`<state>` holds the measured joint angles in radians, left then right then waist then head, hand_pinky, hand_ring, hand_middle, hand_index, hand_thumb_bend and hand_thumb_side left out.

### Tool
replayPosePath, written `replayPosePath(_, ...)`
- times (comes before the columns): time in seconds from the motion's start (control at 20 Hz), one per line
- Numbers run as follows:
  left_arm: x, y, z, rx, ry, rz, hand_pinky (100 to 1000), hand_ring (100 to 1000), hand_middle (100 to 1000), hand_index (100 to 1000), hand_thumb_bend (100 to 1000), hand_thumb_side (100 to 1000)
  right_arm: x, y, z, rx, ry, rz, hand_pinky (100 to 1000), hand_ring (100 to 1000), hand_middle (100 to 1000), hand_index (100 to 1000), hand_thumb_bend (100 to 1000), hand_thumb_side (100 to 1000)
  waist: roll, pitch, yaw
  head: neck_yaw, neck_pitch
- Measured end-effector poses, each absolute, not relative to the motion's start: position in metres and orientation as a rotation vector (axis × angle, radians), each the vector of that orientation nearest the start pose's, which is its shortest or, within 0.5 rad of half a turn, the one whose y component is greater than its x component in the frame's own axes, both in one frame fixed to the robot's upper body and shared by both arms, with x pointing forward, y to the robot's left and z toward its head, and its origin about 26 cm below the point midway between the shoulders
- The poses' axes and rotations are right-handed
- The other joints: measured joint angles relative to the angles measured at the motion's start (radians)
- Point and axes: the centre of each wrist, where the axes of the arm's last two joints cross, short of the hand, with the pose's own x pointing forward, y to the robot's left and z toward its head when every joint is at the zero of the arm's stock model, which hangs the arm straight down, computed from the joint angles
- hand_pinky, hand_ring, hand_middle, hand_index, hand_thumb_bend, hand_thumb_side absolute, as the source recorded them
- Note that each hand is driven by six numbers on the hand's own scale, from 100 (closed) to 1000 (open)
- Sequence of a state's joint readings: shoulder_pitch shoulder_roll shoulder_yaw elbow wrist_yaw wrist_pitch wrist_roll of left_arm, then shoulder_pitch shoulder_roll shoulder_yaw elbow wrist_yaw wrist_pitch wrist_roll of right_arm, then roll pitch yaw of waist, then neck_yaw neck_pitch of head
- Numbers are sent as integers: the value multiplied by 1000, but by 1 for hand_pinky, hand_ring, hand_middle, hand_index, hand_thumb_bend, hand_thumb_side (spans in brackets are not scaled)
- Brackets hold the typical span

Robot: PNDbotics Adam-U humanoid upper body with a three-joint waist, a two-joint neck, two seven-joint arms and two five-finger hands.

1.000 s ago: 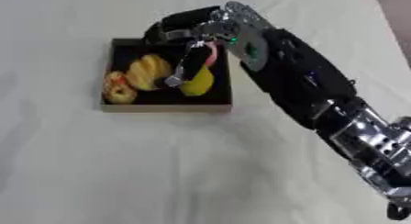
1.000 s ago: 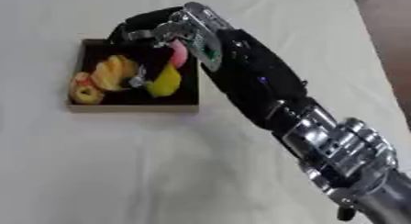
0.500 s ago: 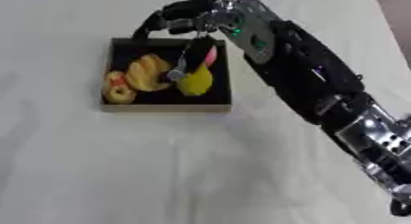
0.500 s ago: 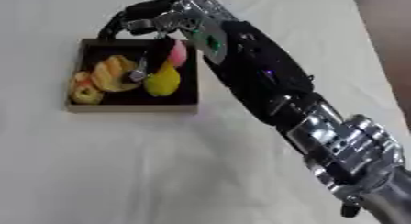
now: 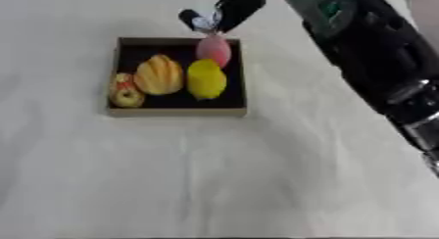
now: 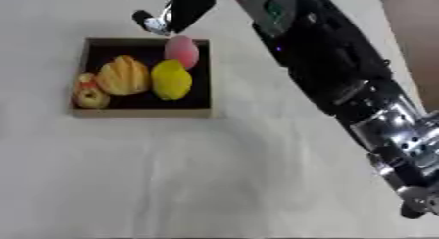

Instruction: Pick up objects on the table and place them in the box.

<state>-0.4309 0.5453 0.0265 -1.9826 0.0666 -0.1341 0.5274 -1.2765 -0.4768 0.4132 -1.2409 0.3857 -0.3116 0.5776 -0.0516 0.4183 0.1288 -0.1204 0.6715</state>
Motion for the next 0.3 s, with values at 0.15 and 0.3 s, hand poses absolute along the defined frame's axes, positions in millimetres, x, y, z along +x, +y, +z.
replayPosePath(0.15,306,286,259,-632,3583,-136,788,789,693,801,100,438,417,-172,378,680,2533,-2253,853,891,750,892,100,570,0,0,-8,10,5)
replayPosePath(0.3,306,287,258,-643,3582,-142,788,789,693,801,100,436,403,-201,381,733,2628,-2164,851,889,745,879,100,630,0,0,-16,19,5)
